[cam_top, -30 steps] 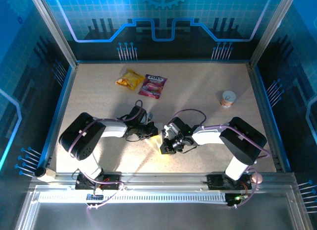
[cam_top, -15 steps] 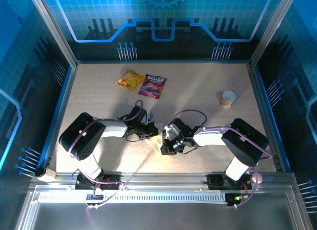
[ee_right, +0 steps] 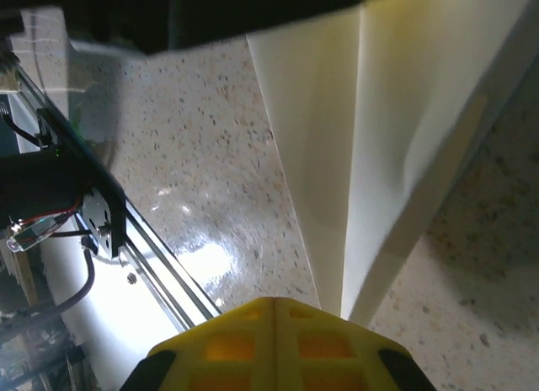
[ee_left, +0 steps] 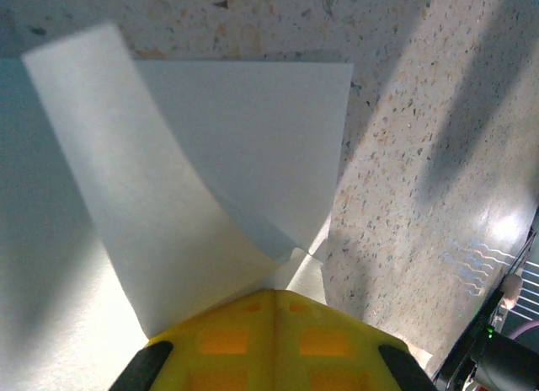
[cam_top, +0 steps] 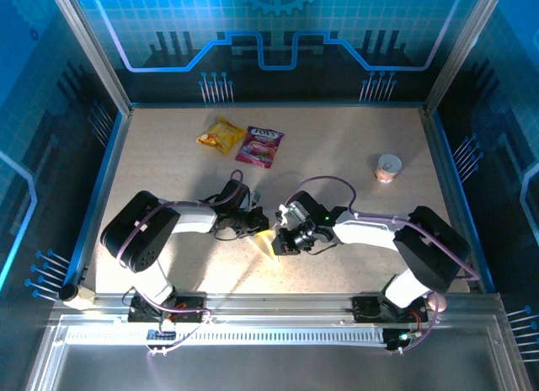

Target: Fold a paper plane with a square sheet of paper (fold left side to right side)

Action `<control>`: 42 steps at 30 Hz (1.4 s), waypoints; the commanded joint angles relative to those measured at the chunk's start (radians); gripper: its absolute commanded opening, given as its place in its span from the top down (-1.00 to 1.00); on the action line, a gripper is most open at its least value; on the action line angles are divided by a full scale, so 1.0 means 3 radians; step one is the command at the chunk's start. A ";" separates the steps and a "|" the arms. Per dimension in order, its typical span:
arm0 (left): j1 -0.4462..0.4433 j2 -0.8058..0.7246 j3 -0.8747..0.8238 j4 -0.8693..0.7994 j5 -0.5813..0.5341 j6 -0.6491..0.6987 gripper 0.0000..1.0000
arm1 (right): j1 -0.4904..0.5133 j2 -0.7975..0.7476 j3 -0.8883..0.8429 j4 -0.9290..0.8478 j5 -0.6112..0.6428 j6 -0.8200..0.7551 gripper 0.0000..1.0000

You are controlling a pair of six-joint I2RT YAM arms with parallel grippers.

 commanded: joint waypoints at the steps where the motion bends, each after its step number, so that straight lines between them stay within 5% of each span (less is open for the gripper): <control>1: -0.0031 0.0125 -0.0030 -0.0333 -0.0159 0.0100 1.00 | 0.0002 0.0193 0.0136 0.0028 -0.0130 -0.0078 0.92; 18: -0.0038 0.0136 -0.0041 -0.0342 -0.0180 0.0097 1.00 | 0.0053 0.0539 -0.0126 0.0214 -0.0073 0.0079 0.94; 42: -0.0037 0.0153 -0.0019 -0.0389 -0.0222 0.0096 1.00 | 0.0156 0.0189 -0.0364 -0.0040 -0.0004 0.0116 0.94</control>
